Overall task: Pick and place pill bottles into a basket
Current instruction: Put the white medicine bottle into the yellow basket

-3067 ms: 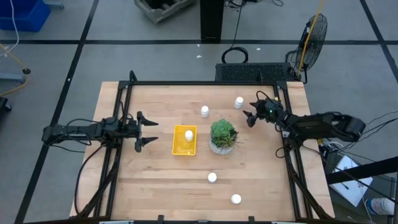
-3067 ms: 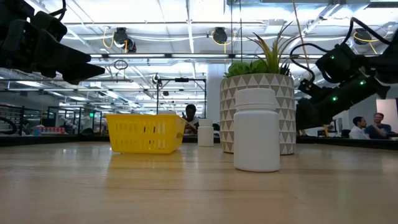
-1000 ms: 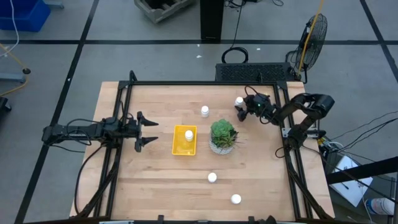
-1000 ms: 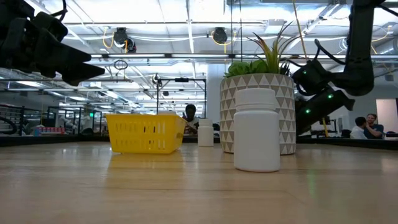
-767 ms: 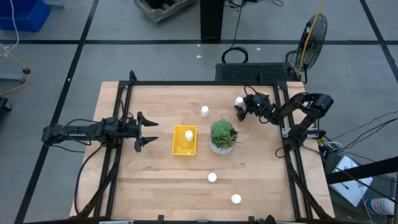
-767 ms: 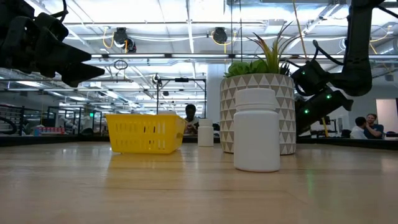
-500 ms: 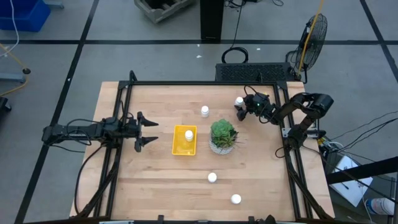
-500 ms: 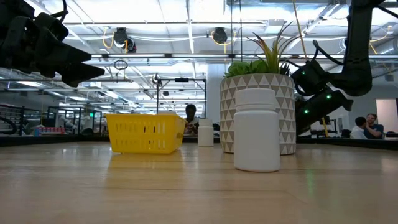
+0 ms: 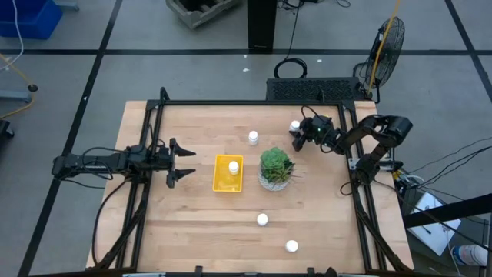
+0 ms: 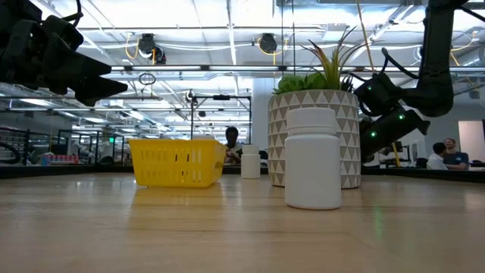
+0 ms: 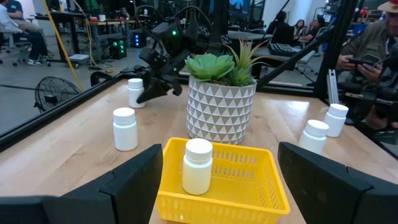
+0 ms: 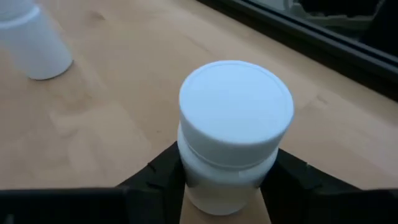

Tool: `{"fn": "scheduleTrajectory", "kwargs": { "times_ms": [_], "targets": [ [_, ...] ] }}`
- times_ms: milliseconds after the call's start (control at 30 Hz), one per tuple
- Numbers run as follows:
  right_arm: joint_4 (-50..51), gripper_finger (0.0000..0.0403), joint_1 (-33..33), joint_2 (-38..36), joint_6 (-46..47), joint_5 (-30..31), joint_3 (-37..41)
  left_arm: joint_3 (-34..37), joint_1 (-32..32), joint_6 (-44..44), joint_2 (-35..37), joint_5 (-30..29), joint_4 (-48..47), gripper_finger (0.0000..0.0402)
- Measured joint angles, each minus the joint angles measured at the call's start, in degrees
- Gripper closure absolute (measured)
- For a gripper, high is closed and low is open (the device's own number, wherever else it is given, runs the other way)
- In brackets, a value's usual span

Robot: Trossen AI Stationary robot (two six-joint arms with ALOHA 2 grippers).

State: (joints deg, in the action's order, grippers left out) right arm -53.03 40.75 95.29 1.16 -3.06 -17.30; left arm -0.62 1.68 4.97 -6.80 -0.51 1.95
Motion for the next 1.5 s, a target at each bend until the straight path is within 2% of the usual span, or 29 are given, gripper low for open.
{"fn": "scheduleTrajectory", "kwargs": {
  "times_ms": [133, 233, 500, 667, 833, 967, 1100, 1500],
  "targets": [
    [4.25, 0.0249, -0.69, -2.98, 0.33, 0.03, 0.00, 0.00, 0.00, -0.02, 0.01, 0.00, -0.01, 0.0078],
    [7.85, 0.0249, -0.74, -7.81, -0.17, 0.03, 0.04, 0.00, -0.01, -0.02, -0.01, 0.00, -0.01, 0.0078],
    [24.40, 0.0249, -0.74, -28.24, -2.53, 1.59, -0.42, 0.00, 0.00, 0.00, 0.00, 0.00, 0.00, 0.0078],
    [43.29, 0.0249, -2.13, -40.01, -3.01, 1.96, -6.00, 0.00, -0.01, -0.02, 0.01, 0.00, 0.03, 0.0078],
    [55.02, 0.0249, -5.88, -46.23, -3.81, 3.29, -14.63, 0.00, 0.00, -0.17, 0.00, 0.00, 0.33, 0.0078],
    [60.12, 0.0249, -9.16, -47.02, -3.83, 3.08, -21.54, 0.00, 0.01, -0.17, 0.01, 0.00, 0.40, 0.0078],
    [60.76, 0.0249, -13.22, -45.65, -3.81, 3.02, -26.15, 0.00, -0.01, 0.19, 0.01, 0.00, 0.43, 0.0078],
    [57.15, 0.0249, -26.25, -34.51, -2.48, 2.98, -33.78, 0.00, 0.01, 1.22, 0.01, 0.00, 0.46, 0.0078]
  ]
}}
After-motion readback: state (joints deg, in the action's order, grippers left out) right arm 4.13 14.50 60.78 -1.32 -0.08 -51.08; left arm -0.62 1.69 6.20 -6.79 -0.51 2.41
